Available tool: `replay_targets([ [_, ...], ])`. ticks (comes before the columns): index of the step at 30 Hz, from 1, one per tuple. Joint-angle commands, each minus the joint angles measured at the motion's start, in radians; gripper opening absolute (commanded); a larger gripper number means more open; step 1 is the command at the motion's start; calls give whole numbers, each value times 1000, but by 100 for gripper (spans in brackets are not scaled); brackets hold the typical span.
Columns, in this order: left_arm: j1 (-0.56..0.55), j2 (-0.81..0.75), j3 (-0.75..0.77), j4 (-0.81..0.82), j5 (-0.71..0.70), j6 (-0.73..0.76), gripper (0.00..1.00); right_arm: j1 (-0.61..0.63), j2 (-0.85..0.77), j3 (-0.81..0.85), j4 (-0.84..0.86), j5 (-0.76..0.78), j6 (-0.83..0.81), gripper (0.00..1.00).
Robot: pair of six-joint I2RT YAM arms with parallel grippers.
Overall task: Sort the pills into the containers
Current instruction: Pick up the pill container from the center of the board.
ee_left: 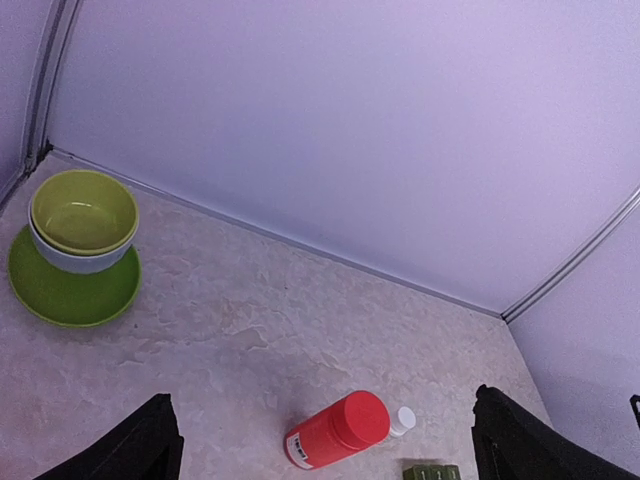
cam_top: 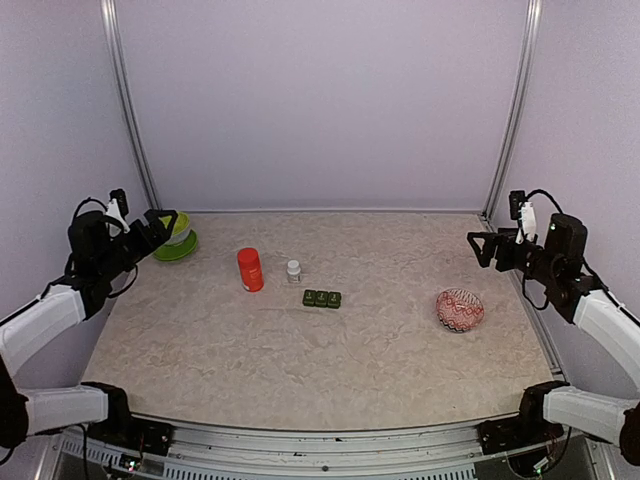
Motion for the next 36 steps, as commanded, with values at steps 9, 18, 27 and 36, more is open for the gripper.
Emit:
replay_targets([
  [9,14,75,88,-103,-66,-44,99,8,-45,17,18,4,34,100],
  [18,81,4,-88,53,-34,-179,99,8,-92,-41,29,86,105,100],
  [27,9,48,-48,22,30,-111,99,9,31,5,-56,-3,149,100],
  [36,-191,17,-47,-32,-44,32,99,124,105,6,-86,19,146,100],
])
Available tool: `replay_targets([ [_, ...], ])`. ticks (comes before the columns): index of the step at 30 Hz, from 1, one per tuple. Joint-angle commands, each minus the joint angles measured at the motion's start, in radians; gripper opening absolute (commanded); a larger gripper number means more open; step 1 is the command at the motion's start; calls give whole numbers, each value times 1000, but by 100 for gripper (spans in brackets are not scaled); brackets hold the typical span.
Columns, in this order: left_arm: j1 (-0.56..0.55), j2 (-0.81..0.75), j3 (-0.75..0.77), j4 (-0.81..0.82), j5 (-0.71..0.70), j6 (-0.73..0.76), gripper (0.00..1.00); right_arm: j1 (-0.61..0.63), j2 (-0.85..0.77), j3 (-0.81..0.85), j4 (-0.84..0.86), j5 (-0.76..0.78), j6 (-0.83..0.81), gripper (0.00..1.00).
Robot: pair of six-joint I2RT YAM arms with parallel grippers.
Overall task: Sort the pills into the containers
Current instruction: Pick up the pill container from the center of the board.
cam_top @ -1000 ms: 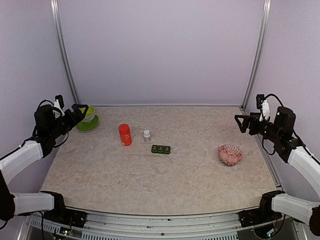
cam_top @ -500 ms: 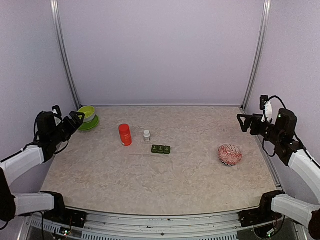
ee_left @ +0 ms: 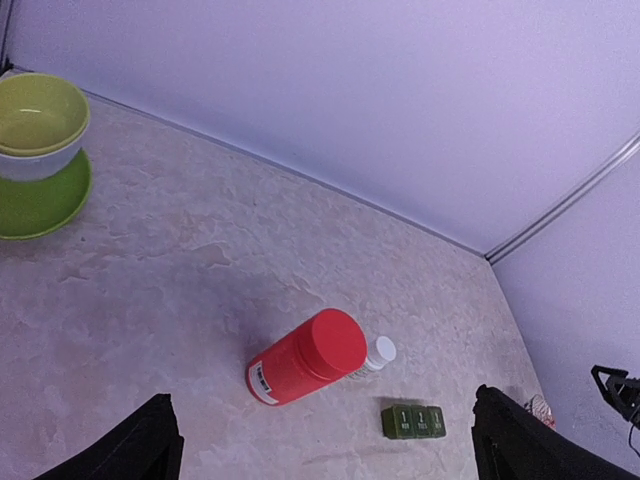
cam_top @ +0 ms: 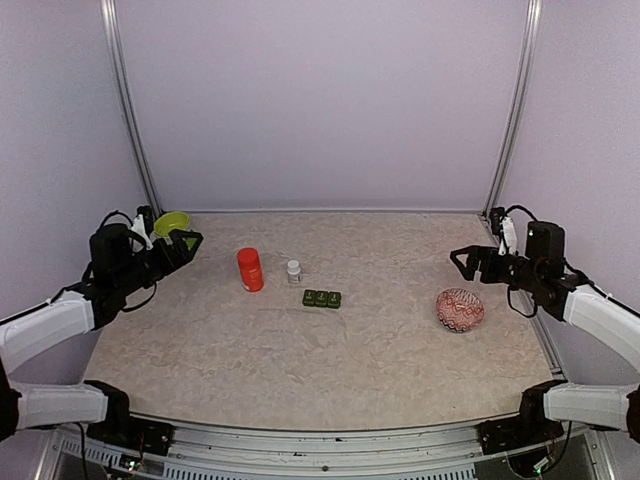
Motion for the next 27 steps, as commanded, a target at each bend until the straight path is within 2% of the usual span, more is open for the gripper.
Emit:
replay_targets([
  [1,-107,-7,26,-37,-53,105,99,73,17,26,-30,25,-2,100],
  [9,-267,88,109,-173,-296,168,99,207,52,26,-62,119,-14,100],
  [18,-331,247,215,-201,-364,231,99,366,121,67,-128,258,-66,100],
  [27,-340,413,330,-224,-366,301,99,435,158,88,-121,292,-55,100],
])
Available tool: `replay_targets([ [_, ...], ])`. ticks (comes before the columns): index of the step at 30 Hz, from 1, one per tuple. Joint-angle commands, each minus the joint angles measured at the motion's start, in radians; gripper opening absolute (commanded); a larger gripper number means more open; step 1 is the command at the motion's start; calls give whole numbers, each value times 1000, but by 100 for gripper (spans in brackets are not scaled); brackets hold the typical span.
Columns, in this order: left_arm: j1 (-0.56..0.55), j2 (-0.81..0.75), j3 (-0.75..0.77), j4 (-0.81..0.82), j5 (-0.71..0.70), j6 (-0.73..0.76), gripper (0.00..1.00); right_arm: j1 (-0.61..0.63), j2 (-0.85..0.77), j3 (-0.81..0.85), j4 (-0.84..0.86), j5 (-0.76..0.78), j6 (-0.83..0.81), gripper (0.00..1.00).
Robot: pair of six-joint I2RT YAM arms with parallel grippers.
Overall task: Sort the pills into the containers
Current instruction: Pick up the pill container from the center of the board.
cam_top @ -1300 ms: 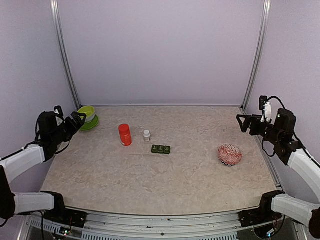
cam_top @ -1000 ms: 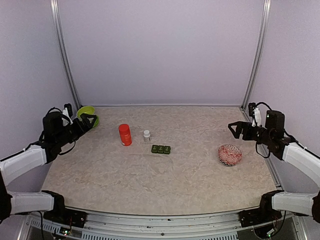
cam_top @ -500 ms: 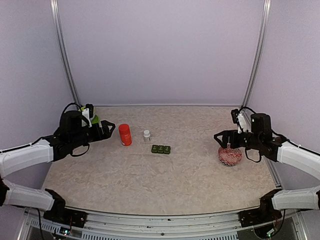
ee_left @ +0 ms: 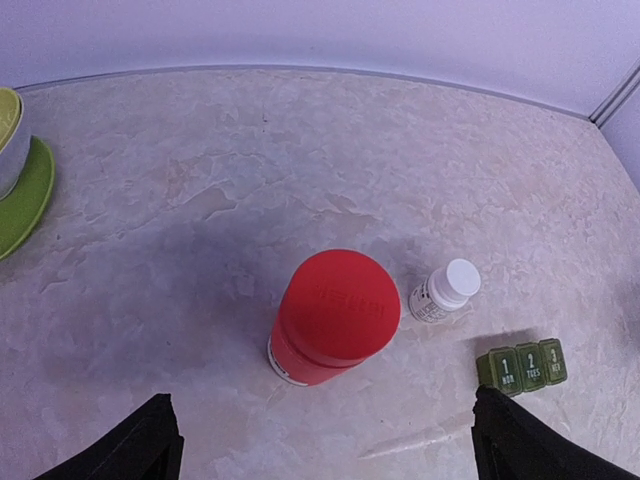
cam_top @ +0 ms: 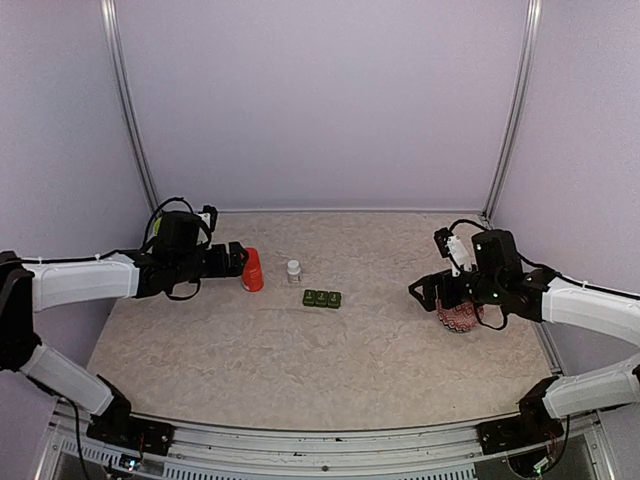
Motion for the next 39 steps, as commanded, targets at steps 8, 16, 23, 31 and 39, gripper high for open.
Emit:
replay_targets([
  [8,-23,160,155,-56,-6,78,99,86,83,73,-24,79,1,100],
  [16,-35,276,239,-106,-20,105,92,133,127,104,-26,100,5,100],
  [23,-35,296,254,-92,-67,114,91,160,169,111,-19,103,9,100],
  [31,-35,337,312,-112,-73,119,88,181,194,131,-24,126,4,100],
  [39,-34,360,324,-115,-75,126,82,183,173,122,-20,139,5,100],
])
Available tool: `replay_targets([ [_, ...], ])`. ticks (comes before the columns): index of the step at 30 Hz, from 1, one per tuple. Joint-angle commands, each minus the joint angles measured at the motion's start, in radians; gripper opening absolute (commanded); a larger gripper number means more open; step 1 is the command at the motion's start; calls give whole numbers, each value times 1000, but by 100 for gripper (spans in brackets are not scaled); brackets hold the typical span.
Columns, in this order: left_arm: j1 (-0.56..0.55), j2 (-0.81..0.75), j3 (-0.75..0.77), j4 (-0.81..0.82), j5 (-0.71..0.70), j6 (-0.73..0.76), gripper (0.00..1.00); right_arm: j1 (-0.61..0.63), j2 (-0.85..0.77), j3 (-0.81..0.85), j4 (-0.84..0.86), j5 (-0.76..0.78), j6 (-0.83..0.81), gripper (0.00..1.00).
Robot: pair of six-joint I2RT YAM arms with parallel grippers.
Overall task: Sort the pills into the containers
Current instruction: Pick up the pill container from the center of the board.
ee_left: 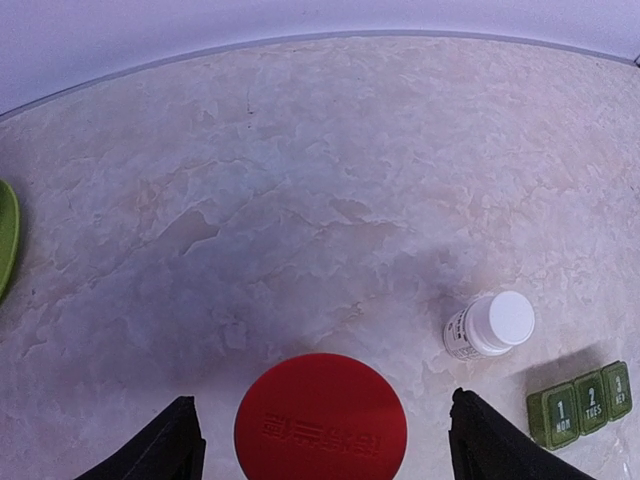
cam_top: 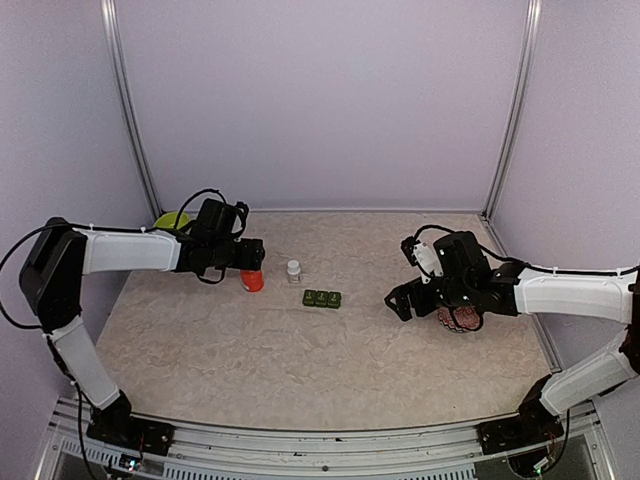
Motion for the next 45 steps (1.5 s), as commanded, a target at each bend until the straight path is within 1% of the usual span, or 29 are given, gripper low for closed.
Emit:
replay_targets([
  [1,-6,29,30,-19,-10,10,82,12,-17,13,-1,19,5,100],
  [5,-6,37,30,-20,-13,5,81,12,-19,3,11,20,9,100],
  [10,-6,23,11,-9,-1,-4,83,12,-7,-6,26,11,8,100],
  [12,-8,10,-3,3,4,-10,85,12,10,-5,40,2,-9,100],
  [16,-8,-12,-20,12,22,-19,87,14,82,15,99,-36,-74,100],
  [22,-11,-54,-44,2,21,-29,88,39,274,147,120,-83,-170,100],
  [25,-10,-76,-58,0,24,-37,88,47,382,239,111,-101,-215,100],
  [32,-41,-100,-91,-6,46,-59,88,56,554,385,98,-175,-290,99],
  [39,-70,-87,-91,-16,41,-83,88,65,641,442,129,-262,-330,97],
  [45,-104,-73,-76,-40,49,-97,88,73,712,512,116,-260,-368,95],
])
